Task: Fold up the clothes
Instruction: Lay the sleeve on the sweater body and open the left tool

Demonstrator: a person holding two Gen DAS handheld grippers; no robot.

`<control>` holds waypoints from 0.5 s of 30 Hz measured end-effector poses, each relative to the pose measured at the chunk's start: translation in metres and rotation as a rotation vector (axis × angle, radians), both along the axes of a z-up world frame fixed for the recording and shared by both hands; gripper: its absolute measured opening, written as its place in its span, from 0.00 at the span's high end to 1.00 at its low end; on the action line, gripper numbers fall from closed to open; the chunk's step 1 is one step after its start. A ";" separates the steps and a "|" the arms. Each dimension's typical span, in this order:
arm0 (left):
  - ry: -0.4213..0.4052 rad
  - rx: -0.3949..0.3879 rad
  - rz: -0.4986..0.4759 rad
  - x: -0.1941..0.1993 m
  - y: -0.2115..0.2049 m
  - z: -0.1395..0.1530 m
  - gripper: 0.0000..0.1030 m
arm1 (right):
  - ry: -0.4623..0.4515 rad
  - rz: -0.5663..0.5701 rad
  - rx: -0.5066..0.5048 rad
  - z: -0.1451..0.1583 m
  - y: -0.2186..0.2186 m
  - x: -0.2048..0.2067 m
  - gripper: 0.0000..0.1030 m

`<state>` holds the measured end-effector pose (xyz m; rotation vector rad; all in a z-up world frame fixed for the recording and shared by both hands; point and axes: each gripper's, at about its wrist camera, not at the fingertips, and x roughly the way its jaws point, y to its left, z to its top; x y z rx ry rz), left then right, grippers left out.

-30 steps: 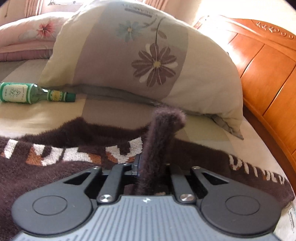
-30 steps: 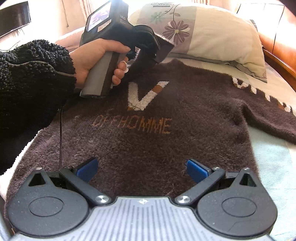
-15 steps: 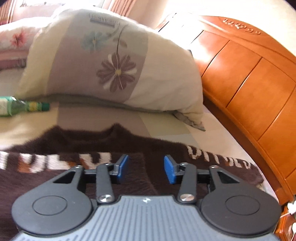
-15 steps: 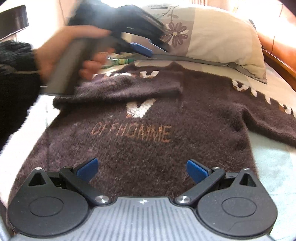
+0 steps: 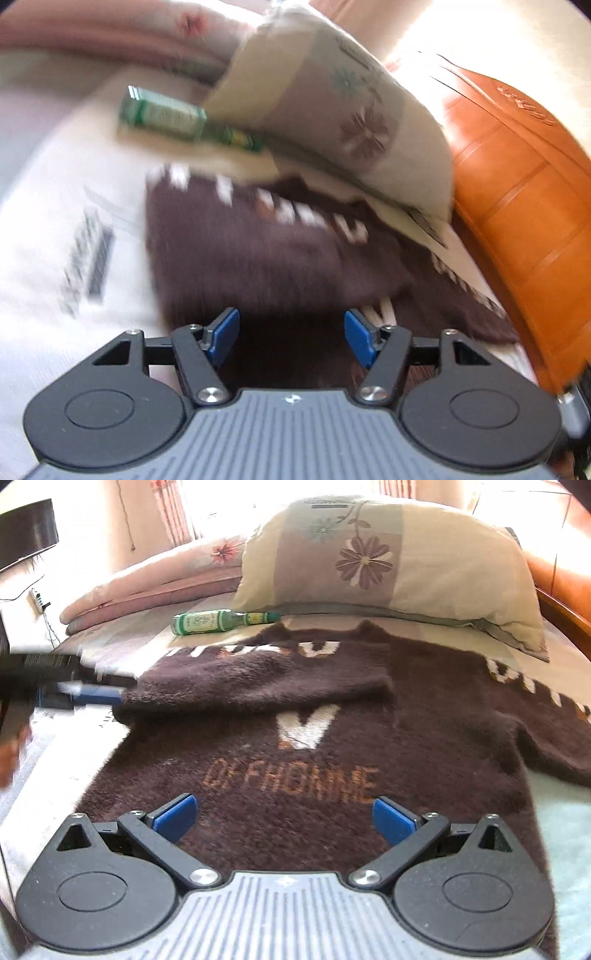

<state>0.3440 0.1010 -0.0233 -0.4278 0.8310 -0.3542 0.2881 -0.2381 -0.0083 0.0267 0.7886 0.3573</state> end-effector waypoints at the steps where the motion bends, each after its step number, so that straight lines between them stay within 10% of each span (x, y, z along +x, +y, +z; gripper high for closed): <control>1: 0.010 -0.017 -0.019 -0.003 0.001 -0.009 0.38 | 0.001 0.001 -0.004 -0.002 0.004 0.002 0.00; 15: -0.214 0.065 -0.024 0.007 0.004 -0.053 0.40 | 0.038 0.034 -0.154 -0.053 0.047 0.027 0.00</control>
